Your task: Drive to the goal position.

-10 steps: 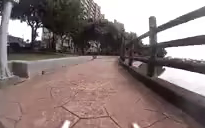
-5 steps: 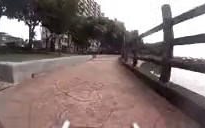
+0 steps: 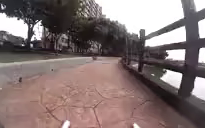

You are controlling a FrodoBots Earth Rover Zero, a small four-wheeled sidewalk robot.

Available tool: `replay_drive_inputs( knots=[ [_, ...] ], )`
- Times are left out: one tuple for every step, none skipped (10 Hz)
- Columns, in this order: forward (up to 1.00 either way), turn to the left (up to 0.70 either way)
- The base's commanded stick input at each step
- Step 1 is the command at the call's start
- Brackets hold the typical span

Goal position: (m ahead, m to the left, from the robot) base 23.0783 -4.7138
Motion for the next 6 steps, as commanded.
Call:
replay_drive_inputs(
  knots=[
    [1.0,0.0],
    [1.0,0.0],
    [1.0,0.0],
    [1.0,0.0],
    [1.0,0.0],
    [1.0,0.01]
  ],
)
